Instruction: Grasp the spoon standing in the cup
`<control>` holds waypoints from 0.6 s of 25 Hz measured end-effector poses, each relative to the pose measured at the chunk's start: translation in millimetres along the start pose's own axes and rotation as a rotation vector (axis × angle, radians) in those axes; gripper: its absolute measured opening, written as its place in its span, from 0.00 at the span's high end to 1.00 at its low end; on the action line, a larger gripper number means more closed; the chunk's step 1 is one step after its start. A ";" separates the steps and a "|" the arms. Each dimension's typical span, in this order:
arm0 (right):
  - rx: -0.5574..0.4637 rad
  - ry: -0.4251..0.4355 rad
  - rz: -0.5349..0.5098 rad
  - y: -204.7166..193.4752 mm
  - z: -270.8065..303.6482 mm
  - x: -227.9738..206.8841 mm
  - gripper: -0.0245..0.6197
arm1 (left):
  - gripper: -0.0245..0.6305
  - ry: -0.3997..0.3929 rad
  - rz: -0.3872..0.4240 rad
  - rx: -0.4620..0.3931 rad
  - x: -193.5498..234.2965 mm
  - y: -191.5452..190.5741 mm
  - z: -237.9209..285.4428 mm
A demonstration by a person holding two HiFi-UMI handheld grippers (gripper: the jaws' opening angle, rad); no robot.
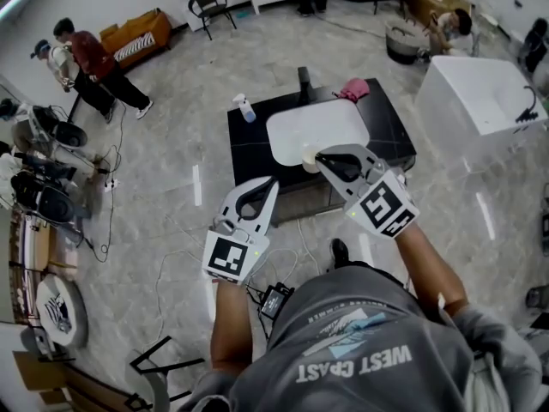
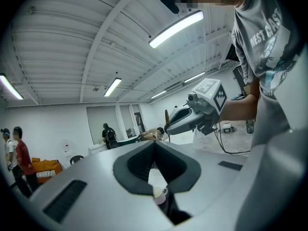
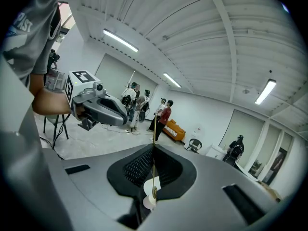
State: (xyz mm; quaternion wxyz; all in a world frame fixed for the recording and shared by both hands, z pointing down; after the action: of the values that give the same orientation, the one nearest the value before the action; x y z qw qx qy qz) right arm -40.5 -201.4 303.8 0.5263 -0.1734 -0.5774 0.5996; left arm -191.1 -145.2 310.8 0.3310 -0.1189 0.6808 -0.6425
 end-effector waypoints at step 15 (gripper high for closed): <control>0.040 -0.002 -0.079 12.3 -6.7 21.0 0.91 | 0.96 0.006 -0.007 0.000 -3.3 -3.7 -17.3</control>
State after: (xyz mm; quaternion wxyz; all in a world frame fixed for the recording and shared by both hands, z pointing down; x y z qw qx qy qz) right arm -48.5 -177.8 299.6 0.5521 -0.1393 -0.5724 0.5901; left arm -200.1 -130.0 314.5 0.3267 -0.1196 0.6813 -0.6441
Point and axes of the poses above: the fingertips, and each gripper's own axes: z forward along the fingers, x to its left, y out of its top, the point moved 6 cm from there along -z, backward along the fingers, and after that the axes turned 3 degrees about y, right-handed, at the moved point
